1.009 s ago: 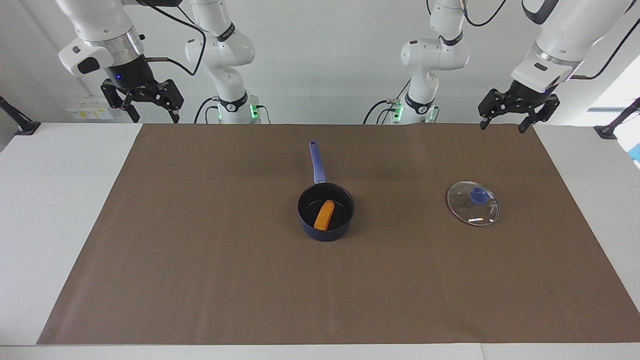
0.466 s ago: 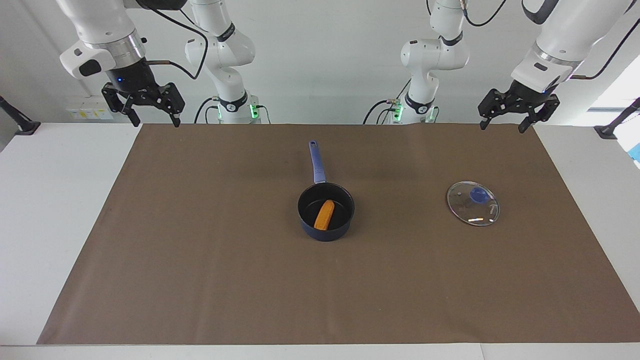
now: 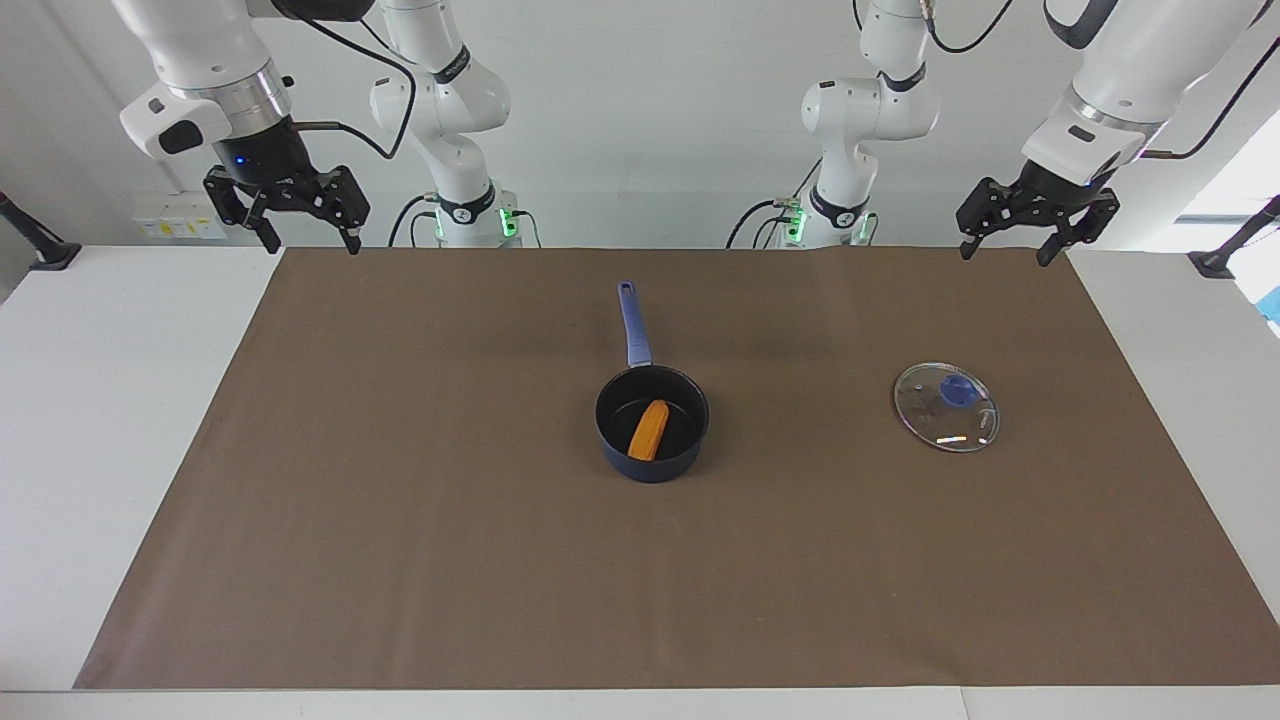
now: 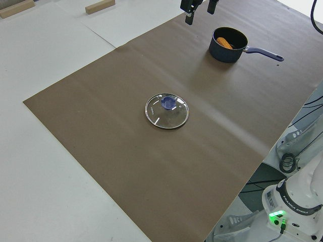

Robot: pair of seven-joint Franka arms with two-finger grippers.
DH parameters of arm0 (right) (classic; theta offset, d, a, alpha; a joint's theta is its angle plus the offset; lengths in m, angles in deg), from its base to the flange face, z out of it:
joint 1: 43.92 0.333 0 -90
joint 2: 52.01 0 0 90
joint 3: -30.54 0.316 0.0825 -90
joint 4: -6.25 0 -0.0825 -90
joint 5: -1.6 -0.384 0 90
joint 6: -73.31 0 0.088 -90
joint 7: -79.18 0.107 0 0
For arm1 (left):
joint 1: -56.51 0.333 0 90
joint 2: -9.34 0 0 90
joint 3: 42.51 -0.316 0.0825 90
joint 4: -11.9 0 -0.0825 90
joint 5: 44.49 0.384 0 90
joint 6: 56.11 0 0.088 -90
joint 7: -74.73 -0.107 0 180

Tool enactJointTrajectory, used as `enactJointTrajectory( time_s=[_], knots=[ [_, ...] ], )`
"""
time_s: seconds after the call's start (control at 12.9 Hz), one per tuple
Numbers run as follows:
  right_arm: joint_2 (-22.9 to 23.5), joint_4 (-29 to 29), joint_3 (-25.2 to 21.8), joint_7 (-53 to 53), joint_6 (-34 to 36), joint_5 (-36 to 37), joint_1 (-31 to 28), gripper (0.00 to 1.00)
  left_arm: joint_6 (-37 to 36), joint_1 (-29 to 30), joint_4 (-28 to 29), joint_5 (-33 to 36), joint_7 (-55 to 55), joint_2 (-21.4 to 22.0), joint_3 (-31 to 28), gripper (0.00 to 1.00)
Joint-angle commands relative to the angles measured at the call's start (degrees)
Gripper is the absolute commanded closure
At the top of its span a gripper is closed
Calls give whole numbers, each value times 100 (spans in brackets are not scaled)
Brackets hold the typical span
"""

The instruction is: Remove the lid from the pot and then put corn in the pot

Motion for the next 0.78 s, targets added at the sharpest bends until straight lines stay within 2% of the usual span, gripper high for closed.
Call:
enactJointTrajectory(
  time_s=[0.0, 0.7],
  knots=[
    [-66, 71, 19, -201, 83, 94, -63, 0, -72, 11, 23, 12, 5, 63, 7, 0],
    [-84, 80, 10, -210, 110, 270, -63, 0, -72, 11, 23, 12, 14, 63, 7, 0]
  ],
)
